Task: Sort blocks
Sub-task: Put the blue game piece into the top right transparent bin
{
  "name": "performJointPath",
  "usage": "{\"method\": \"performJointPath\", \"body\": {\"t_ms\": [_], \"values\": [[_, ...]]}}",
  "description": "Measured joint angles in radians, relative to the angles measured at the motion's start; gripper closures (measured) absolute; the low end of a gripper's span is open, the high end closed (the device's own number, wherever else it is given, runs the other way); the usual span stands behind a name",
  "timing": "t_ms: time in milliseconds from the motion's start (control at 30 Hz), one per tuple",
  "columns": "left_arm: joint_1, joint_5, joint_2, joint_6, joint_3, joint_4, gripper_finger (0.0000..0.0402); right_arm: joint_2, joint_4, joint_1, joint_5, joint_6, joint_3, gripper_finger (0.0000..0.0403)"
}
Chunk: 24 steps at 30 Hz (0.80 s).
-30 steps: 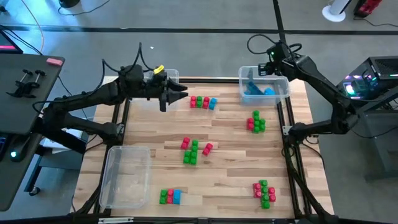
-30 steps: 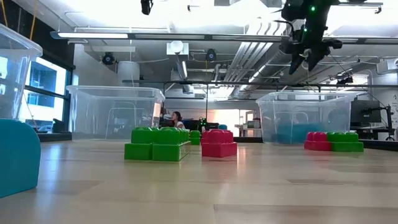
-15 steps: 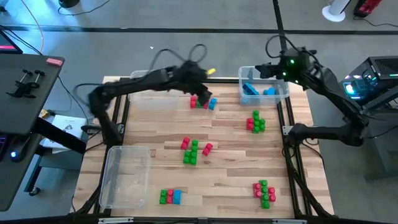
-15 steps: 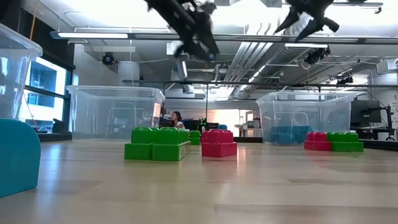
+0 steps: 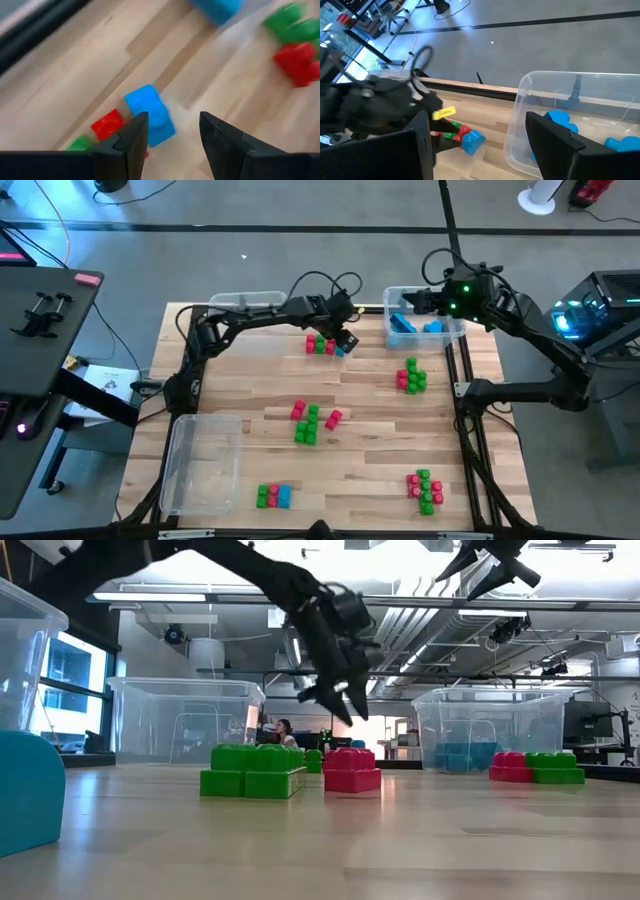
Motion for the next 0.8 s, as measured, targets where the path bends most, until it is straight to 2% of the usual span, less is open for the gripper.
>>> {"method": "performJointPath", "body": {"t_ms": [167,433,800], "values": [[-0.003,-0.005,0.034,-0.008,0.000,0.017,0.0239,0.011,0.000,0.000,0.002,0.019,0.000,0.0202],[-0.004,-0.091,0.061,-0.015,0.001,0.055,0.0239,0.014,0.000,0.000,0.003,0.018,0.000,0.0202],[-0.004,-0.130,0.081,-0.017,0.001,0.093,0.0239,0.014,0.000,0.000,0.003,0.018,0.000,0.0202]]}}
